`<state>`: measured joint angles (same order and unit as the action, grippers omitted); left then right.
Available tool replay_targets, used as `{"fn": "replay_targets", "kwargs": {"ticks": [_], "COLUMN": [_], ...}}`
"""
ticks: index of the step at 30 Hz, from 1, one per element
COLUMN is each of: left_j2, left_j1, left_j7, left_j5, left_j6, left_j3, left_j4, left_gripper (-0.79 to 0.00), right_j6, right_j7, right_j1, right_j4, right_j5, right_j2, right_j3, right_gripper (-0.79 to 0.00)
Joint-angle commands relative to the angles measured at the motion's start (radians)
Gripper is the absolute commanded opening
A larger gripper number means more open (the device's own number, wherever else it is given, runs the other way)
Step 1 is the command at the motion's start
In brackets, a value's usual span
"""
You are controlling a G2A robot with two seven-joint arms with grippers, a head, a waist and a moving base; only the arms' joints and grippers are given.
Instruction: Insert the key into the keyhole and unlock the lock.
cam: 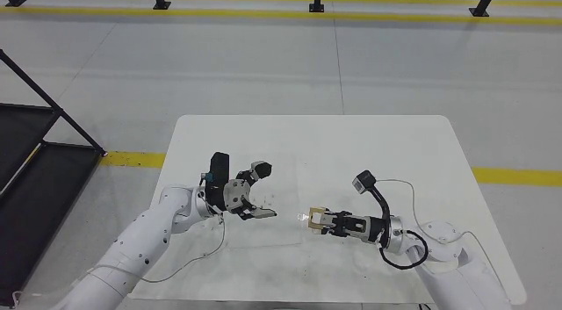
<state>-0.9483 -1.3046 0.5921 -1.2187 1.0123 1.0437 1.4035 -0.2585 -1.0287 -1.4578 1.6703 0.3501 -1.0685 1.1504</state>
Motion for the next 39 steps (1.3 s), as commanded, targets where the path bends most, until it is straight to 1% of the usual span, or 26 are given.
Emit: {"fn": "replay_targets", "kwargs": {"ticks": [1, 10, 11, 14, 15, 17, 18, 22, 24, 28, 31, 33, 36, 39], "left_j2": [0.000, 0.000, -0.002, -0.005, -0.007, -0.007, -0.005, 0.008, 0.018, 0.040, 0.057, 0.065, 0.074, 0.073], "left_j1": [0.000, -0.003, -0.014, -0.017, -0.017, -0.002, 0.005, 0.039, 0.053, 0.082, 0.100, 0.110, 0.134, 0.140], "left_j7": [0.000, -0.002, -0.015, -0.122, -0.175, -0.294, -0.367, -0.621, -0.752, -1.014, -1.237, -1.362, -1.521, -1.560], "left_j5": [0.000, 0.007, 0.035, 0.200, 0.288, 0.442, 0.518, 0.833, 0.973, 1.196, 1.380, 1.517, 1.625, 1.674], "left_j6": [0.000, -0.001, 0.000, 0.000, 0.000, 0.000, 0.000, -0.010, -0.040, -0.092, -0.148, -0.193, -0.256, -0.280], "left_j3": [0.000, -0.002, -0.011, -0.043, -0.058, -0.093, -0.105, -0.131, -0.140, -0.146, -0.160, -0.165, -0.163, -0.165], "left_j4": [0.000, -0.002, -0.011, -0.032, -0.047, -0.039, -0.049, -0.040, -0.023, 0.025, 0.062, 0.079, 0.079, 0.077], "left_gripper": [0.000, 0.000, 0.000, 0.000, 0.000, 0.000, 0.000, 0.000, 0.000, 0.000, 0.000, 0.000, 0.000, 0.000], "right_j6": [0.000, 0.000, 0.000, 0.000, 0.000, 0.000, 0.000, 0.000, 0.000, 0.000, 0.000, 0.000, 0.000, 0.000], "right_j7": [0.000, 0.000, 0.000, 0.000, 0.000, 0.000, 0.000, 0.000, 0.000, 0.000, 0.000, 0.000, 0.000, 0.000], "right_j1": [0.000, 0.000, 0.000, 0.000, 0.000, 0.000, 0.000, 0.000, 0.000, 0.000, 0.000, 0.000, 0.000, 0.000], "right_j4": [0.000, 0.000, 0.000, 0.000, 0.000, 0.000, 0.000, 0.000, 0.000, 0.000, 0.000, 0.000, 0.000, 0.000], "right_j5": [0.000, 0.000, 0.000, 0.000, 0.000, 0.000, 0.000, 0.000, 0.000, 0.000, 0.000, 0.000, 0.000, 0.000], "right_j2": [0.000, 0.000, 0.000, 0.000, 0.000, 0.000, 0.000, 0.000, 0.000, 0.000, 0.000, 0.000, 0.000, 0.000], "right_j3": [0.000, 0.000, 0.000, 0.000, 0.000, 0.000, 0.000, 0.000, 0.000, 0.000, 0.000, 0.000, 0.000, 0.000], "right_gripper": [-0.785, -0.785, -0.785, -0.785, -0.785, -0.785, -0.785, -0.785, -0.785, -0.785, -0.785, -0.785, -0.785, -0.785]}}
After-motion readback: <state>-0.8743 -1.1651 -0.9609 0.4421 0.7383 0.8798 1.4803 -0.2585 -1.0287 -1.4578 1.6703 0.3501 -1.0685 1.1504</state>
